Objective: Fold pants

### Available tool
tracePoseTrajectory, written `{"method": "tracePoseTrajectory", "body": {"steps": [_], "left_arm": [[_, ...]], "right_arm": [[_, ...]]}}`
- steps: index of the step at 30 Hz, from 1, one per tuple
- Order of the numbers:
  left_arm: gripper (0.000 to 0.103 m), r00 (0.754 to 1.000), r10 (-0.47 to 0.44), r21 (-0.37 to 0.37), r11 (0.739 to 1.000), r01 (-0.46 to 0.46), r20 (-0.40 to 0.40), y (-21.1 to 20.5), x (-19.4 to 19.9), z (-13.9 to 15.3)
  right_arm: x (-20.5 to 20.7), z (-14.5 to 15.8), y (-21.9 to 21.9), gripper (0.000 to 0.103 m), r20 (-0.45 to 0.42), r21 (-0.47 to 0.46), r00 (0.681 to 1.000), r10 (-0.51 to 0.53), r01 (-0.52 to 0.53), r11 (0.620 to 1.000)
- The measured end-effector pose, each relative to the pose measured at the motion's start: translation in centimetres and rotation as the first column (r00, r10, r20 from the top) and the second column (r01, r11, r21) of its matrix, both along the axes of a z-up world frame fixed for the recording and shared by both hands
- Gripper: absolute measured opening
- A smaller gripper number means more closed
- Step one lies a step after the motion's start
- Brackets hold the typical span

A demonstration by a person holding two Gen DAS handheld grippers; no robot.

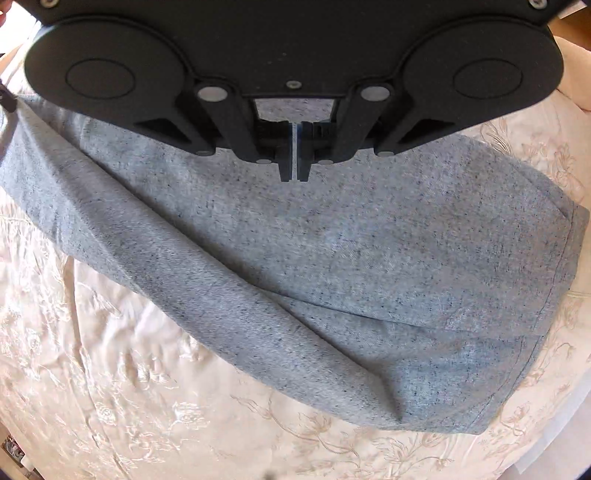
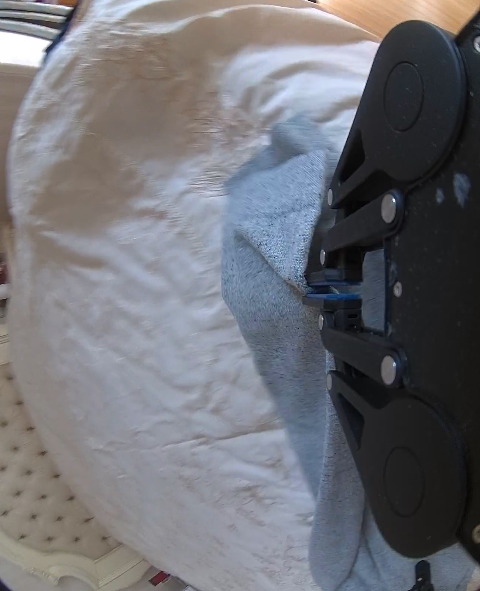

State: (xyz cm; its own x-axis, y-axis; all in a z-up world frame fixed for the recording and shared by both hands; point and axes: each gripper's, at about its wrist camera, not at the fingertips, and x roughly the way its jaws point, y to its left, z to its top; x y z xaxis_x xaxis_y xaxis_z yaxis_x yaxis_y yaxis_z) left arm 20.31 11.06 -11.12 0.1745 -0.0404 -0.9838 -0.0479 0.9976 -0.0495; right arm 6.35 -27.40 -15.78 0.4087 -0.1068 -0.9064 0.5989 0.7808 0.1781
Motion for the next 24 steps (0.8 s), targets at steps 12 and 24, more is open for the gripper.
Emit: {"method": "tracePoseTrajectory", "body": {"steps": [12, 24], "left_arm": [[0.011, 0.990, -0.134, 0.019, 0.991, 0.134, 0.043, -10.7, -1.6, 1.9], [0.011, 0.997, -0.068, 0.064, 0.996, 0.066, 0.036, -11.6, -2.9, 2.3]], "right_arm": [[-5.5, -0.5, -8.5, 0.024, -0.009, 0.197, 0.980, -0.201, 0.198, 0.960], [-3.3, -4.7, -13.2, 0.025, -0.073, 0.282, 0.997, 0.041, -0.019, 0.959]]}}
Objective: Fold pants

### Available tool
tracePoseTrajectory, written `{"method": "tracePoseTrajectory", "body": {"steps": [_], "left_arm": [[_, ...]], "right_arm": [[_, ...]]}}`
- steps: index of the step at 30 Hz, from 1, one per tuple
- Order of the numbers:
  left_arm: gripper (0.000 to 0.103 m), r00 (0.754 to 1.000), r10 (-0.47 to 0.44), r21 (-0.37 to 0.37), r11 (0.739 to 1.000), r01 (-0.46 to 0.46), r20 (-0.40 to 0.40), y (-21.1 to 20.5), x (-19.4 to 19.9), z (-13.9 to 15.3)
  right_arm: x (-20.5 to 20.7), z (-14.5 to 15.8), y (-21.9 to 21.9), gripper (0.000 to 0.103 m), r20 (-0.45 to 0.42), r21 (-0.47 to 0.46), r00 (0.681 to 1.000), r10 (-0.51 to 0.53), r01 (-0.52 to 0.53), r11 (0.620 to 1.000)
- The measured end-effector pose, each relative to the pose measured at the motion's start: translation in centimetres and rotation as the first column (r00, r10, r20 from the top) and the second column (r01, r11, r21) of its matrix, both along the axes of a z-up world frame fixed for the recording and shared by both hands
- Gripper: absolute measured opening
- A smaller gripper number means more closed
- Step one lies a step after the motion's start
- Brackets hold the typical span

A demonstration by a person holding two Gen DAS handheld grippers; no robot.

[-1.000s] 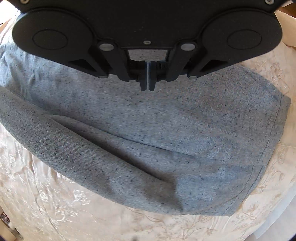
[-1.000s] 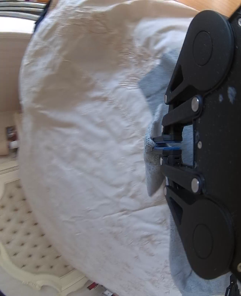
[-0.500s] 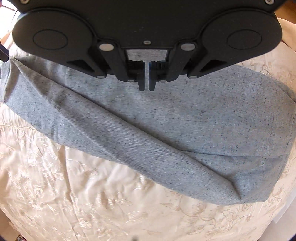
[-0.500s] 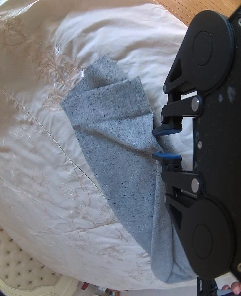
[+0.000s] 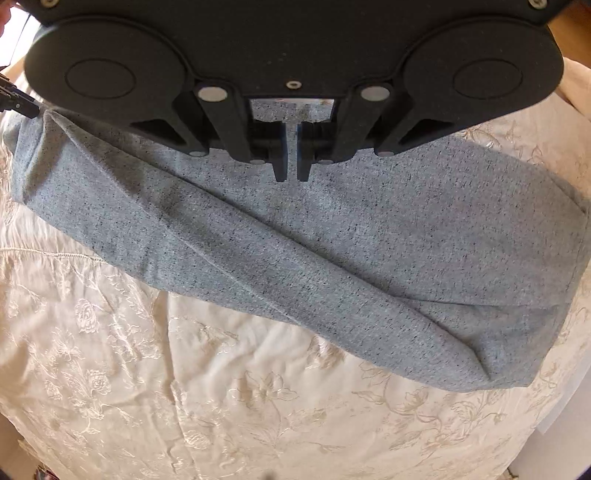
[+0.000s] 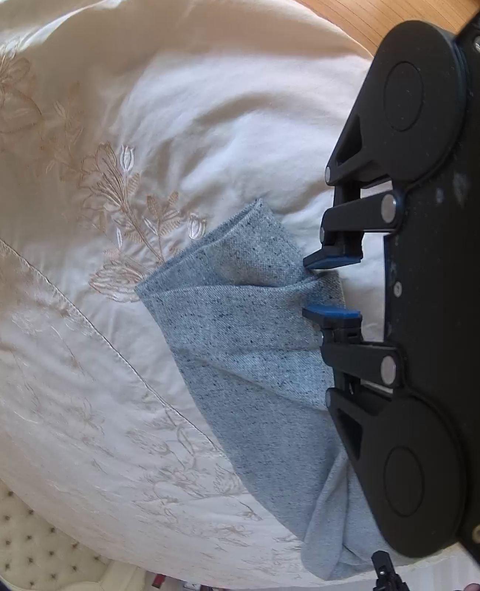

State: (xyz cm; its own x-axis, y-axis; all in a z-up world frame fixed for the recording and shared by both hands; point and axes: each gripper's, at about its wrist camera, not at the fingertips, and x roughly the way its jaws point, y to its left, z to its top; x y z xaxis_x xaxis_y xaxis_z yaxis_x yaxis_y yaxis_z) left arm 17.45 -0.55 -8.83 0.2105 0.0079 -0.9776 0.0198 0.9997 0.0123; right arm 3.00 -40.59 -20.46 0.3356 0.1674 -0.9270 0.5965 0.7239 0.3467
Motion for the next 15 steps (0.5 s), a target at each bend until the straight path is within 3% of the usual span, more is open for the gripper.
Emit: {"method": "tracePoseTrajectory", "body": {"steps": [2, 4, 8, 10, 13, 15], "left_arm": [[0.011, 1.000, 0.026, 0.012, 1.000, -0.025, -0.004, 0.5, 0.0, 0.0], [0.011, 0.999, 0.050, 0.023, 0.998, -0.050, 0.000, 1.2, -0.1, 0.2], [0.011, 0.997, 0.082, 0.039, 0.996, -0.082, 0.009, 2.7, -0.3, 0.4], [0.011, 0.995, 0.104, 0.039, 0.994, -0.104, 0.005, 3.8, -0.4, 0.3], [0.011, 0.990, 0.140, 0.030, 0.990, -0.139, -0.016, 5.8, -0.5, 0.0], [0.011, 0.986, 0.164, 0.021, 0.986, -0.164, -0.018, 7.5, -0.5, -0.1]], "right_arm": [[0.2, 0.3, 0.3, 0.021, -0.025, 0.004, 0.999, 0.026, -0.026, 1.000], [0.6, 1.2, 0.4, 0.006, -0.013, -0.040, 0.999, 0.045, -0.045, 0.998], [1.0, 4.7, 0.4, 0.002, 0.054, -0.235, 0.993, 0.106, -0.091, 0.968], [1.4, 4.7, -0.3, 0.001, 0.023, -0.309, 0.995, 0.100, -0.088, 0.947], [2.0, 2.8, -2.4, 0.001, -0.048, -0.296, 0.997, 0.062, -0.074, 0.952], [2.2, 4.3, -2.3, 0.005, 0.035, -0.302, 0.998, 0.057, -0.044, 0.952]]}}
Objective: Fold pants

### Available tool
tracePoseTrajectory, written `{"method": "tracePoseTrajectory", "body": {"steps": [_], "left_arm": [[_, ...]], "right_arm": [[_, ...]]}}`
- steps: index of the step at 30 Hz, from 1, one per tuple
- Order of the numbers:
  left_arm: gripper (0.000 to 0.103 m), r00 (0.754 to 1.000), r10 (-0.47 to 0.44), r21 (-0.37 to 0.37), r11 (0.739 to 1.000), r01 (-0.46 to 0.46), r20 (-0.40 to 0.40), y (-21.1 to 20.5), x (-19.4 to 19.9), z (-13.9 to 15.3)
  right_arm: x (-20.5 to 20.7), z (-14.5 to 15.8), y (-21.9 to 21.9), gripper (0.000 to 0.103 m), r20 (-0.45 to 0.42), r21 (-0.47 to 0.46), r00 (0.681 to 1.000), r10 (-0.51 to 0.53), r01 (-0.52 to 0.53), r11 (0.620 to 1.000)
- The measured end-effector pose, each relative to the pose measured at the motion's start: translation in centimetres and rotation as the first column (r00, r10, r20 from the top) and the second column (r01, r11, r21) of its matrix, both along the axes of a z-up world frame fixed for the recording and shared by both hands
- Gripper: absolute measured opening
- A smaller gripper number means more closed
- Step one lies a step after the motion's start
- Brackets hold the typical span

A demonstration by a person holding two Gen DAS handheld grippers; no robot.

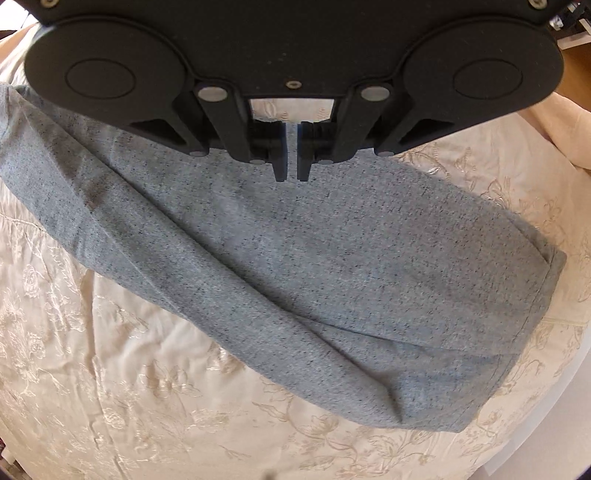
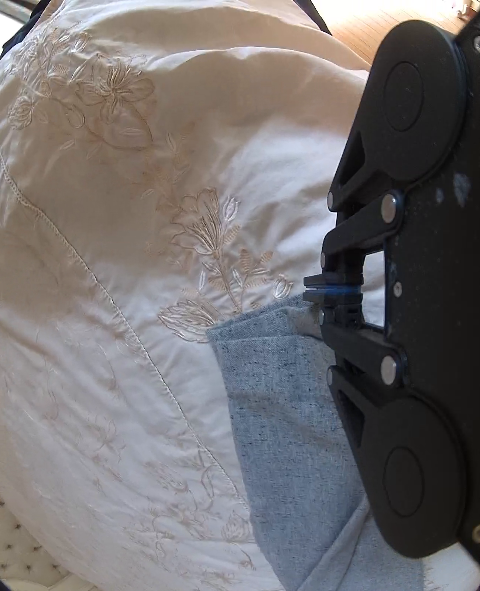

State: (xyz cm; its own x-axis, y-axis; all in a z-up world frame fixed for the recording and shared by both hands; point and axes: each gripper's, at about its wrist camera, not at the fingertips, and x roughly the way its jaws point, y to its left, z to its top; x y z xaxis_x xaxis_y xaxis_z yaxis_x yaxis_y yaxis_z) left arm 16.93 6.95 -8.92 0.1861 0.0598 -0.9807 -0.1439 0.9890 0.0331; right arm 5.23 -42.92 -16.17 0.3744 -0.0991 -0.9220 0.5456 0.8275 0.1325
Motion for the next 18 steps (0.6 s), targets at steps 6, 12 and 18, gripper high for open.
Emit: {"method": "tracePoseTrajectory", "body": {"steps": [6, 12, 18], "left_arm": [[0.011, 0.998, 0.059, -0.020, 0.998, -0.059, -0.014, 6.3, 1.0, -0.6], [0.012, 0.996, 0.084, 0.003, 0.997, -0.083, -0.022, 13.9, 3.1, -1.0], [0.012, 0.996, 0.087, 0.064, 0.994, -0.085, -0.032, 21.0, 5.7, -1.2]], "right_arm": [[6.9, 3.9, 7.7, 0.023, 0.224, 0.139, 0.954, 0.200, -0.234, 0.962], [16.6, 2.8, 21.9, 0.026, 0.247, 0.219, 0.864, 0.440, -0.492, 0.843], [24.2, -0.2, 34.6, 0.027, 0.201, 0.229, 0.775, 0.599, -0.632, 0.740]]}}
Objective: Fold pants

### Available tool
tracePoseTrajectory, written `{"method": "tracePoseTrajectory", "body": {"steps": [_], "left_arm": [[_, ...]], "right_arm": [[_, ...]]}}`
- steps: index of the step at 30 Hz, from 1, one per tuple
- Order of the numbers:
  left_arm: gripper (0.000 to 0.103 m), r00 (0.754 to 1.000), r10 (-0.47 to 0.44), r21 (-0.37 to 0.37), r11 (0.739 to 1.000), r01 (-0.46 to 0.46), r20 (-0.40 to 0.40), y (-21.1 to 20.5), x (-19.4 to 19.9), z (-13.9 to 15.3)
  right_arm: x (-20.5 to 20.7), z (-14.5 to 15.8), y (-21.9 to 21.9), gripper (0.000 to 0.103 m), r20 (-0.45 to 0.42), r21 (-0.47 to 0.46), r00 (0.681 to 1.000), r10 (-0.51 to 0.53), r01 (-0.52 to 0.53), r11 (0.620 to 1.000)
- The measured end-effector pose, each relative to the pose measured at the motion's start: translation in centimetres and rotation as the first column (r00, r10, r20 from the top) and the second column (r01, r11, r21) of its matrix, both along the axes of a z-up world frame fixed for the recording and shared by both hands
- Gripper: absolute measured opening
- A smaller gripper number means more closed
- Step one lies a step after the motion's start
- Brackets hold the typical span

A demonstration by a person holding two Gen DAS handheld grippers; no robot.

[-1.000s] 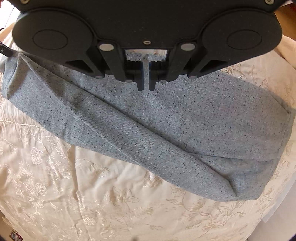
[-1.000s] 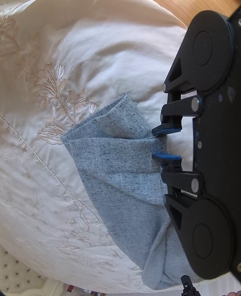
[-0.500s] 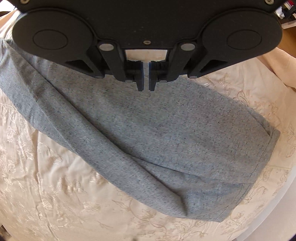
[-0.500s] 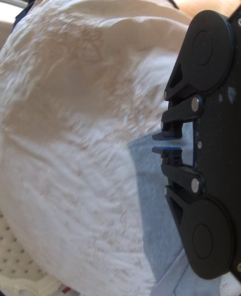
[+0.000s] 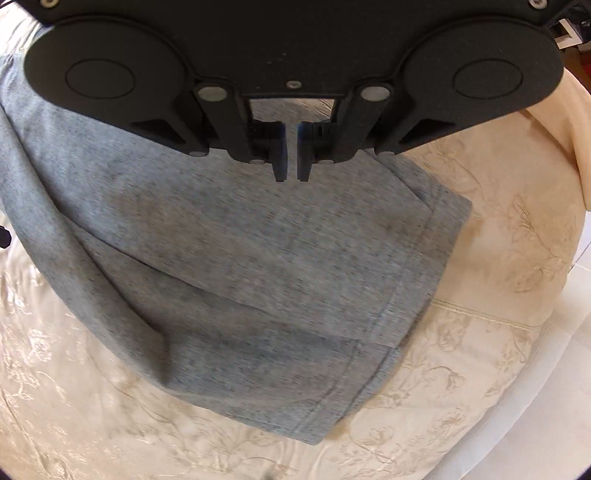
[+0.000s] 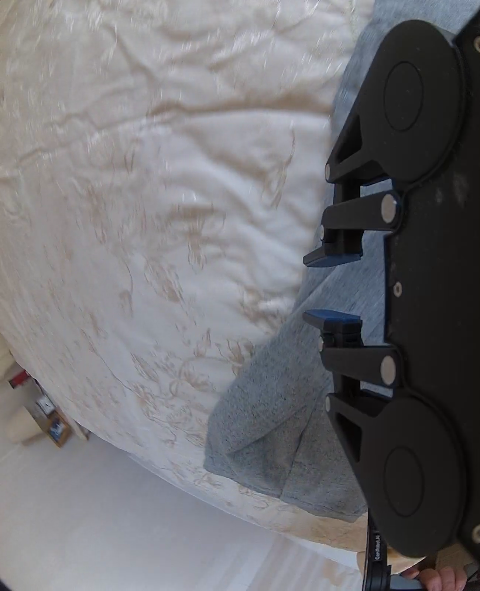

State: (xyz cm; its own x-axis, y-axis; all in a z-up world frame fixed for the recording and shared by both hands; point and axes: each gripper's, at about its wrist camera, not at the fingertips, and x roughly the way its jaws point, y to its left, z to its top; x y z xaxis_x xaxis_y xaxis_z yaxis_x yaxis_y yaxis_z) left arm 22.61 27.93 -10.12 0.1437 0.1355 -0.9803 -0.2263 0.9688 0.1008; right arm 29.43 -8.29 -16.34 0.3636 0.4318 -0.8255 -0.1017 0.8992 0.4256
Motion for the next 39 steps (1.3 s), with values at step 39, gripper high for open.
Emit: {"method": "tracePoseTrajectory", "body": {"steps": [39], "left_arm": [[0.044, 0.982, -0.147, -0.080, 0.987, 0.138, -0.120, 7.3, 29.6, -7.7]], "right_arm": [[-6.9, -1.0, 14.6, 0.004, 0.049, -0.188, 0.919, 0.391, -0.376, 0.907]]}}
